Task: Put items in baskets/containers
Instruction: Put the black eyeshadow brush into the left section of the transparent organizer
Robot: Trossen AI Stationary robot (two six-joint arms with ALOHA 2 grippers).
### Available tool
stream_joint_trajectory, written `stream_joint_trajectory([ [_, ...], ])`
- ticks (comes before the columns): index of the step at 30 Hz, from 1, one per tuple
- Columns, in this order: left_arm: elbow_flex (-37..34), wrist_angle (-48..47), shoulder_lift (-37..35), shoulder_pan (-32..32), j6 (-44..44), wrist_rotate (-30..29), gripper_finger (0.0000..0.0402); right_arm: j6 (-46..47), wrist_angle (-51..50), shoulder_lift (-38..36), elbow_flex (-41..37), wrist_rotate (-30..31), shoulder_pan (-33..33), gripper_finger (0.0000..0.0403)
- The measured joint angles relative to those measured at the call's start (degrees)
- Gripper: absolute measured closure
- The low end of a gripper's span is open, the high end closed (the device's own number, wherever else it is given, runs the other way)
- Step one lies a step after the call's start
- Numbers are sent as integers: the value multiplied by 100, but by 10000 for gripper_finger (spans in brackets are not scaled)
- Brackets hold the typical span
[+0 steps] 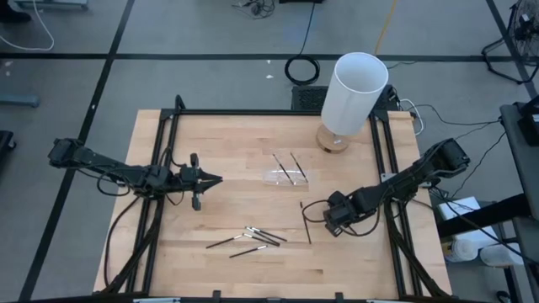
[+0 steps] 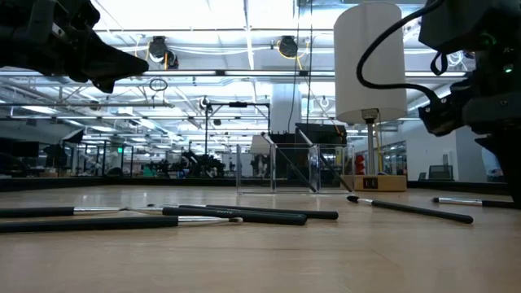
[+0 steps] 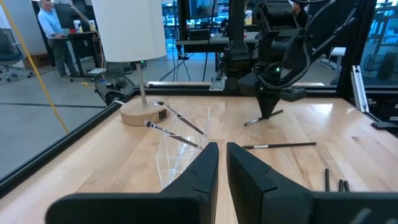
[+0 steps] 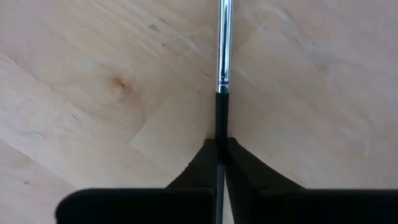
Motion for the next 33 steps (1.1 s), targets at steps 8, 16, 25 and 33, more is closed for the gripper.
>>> stream_joint_trajectory([
  [8,0,-17,0,0,8,0,360,-239,-417,-333,628,774,26,402],
  [16,0,-28,0,0,15,0,360,-647,-662,-354,1292,1557,4,403],
  [25,0,-42,0,0,0,0,360,-1184,-210,-367,1780,2209,97,403],
  [33,0,-9,0,0,24,0,360,-3301,2148,-382,2172,3144,-27,403],
])
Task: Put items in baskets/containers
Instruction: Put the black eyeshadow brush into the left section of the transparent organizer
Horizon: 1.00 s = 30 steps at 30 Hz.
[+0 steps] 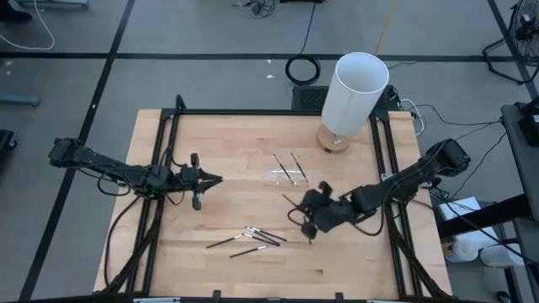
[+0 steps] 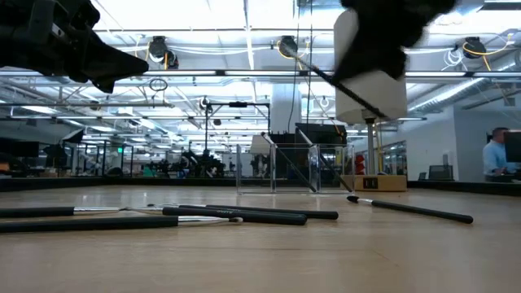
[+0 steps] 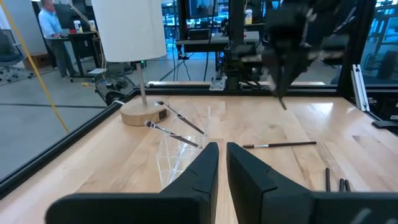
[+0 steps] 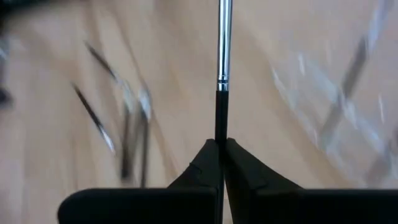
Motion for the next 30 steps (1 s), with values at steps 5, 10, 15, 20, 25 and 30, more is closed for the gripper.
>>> stream_joint_trajectory([
  [5,0,31,2,0,2,0,360,-1895,2000,3,4,631,-359,403],
  [10,0,-33,2,0,5,0,360,-3110,3392,2,5,463,-785,403],
  [15,0,-42,2,0,96,0,360,-3835,4577,54,-20,75,-1154,403],
  [20,0,-39,0,0,142,0,360,-4442,5894,357,-344,-394,-1568,403],
  [25,0,-39,1,0,142,3,360,-4343,6571,708,-654,-408,-1881,403],
  [30,0,-17,0,0,219,4,360,-4528,6961,1169,-680,32,-1965,403],
])
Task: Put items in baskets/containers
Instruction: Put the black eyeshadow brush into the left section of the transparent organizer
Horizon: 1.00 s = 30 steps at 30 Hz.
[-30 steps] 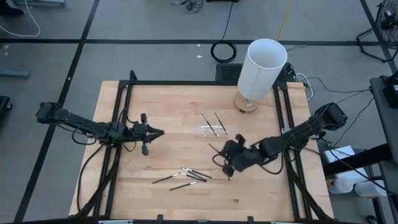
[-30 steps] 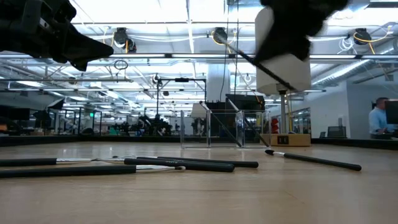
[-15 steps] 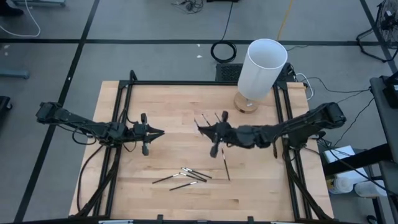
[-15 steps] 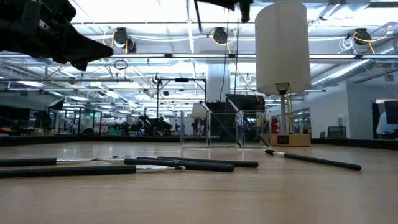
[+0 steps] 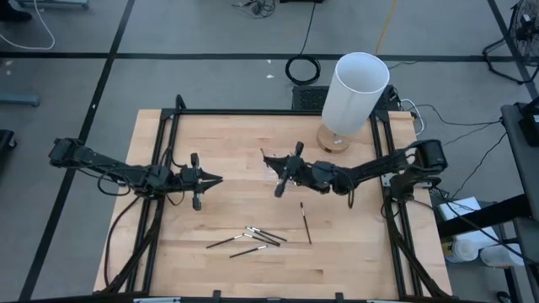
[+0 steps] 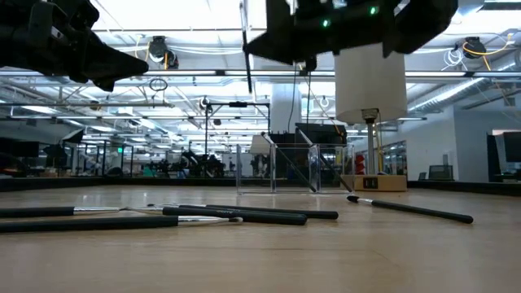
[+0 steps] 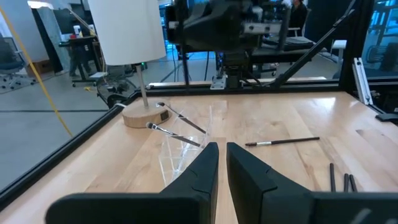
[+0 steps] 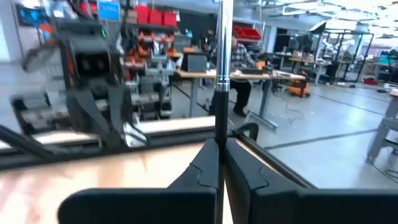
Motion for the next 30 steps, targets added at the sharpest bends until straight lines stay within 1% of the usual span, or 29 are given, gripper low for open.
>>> stream_joint_trajectory([
  [4,0,2,2,0,15,-2,360,-1,120,401,0,36,-81,403],
  [8,0,-4,2,0,13,0,360,32,272,600,-2,315,-85,403],
  [10,0,-17,2,0,13,0,360,30,299,676,-4,328,-85,403],
  [20,0,-20,2,0,-48,7,360,55,398,664,-2,303,-72,403],
  [30,0,-28,2,0,-66,13,360,55,371,664,-2,309,79,403],
])
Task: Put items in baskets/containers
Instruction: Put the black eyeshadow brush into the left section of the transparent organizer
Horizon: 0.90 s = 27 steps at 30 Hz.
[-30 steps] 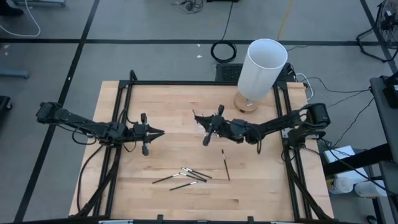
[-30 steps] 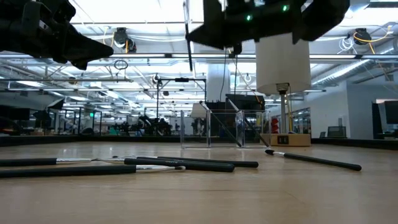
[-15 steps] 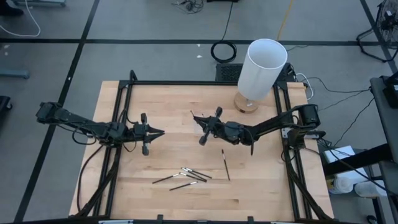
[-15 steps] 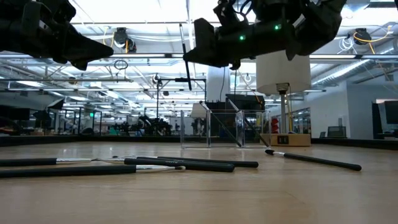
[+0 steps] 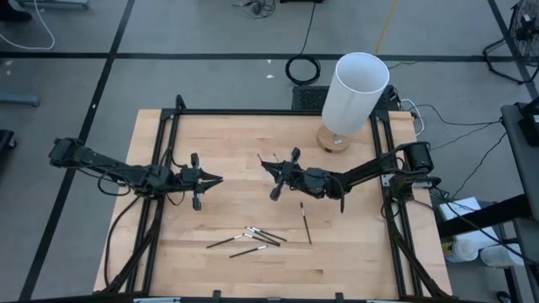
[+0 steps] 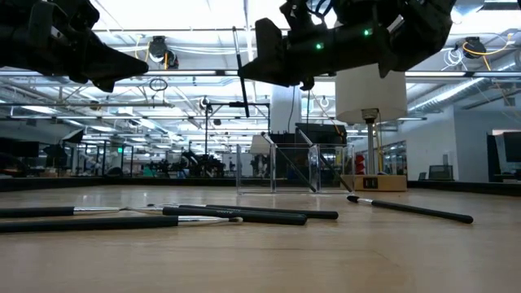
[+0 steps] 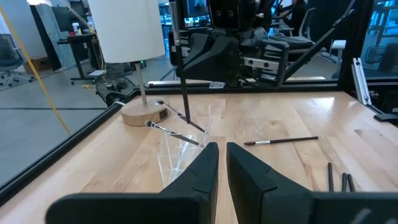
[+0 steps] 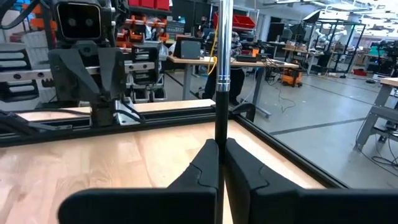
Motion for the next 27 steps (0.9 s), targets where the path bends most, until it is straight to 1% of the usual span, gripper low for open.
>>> stream_joint_trajectory([
  [6,0,-42,0,2,-114,2,360,-4,-19,0,0,19,2,403],
  [10,0,-40,0,0,-120,2,360,2,-207,0,2,285,-34,403],
  [16,0,-13,0,1,-128,0,360,291,-368,0,2,292,-159,403],
  [24,0,28,0,0,48,-5,360,312,-603,0,2,316,-166,403],
  [27,0,36,-1,0,66,-11,360,502,-601,0,-35,305,-164,403],
])
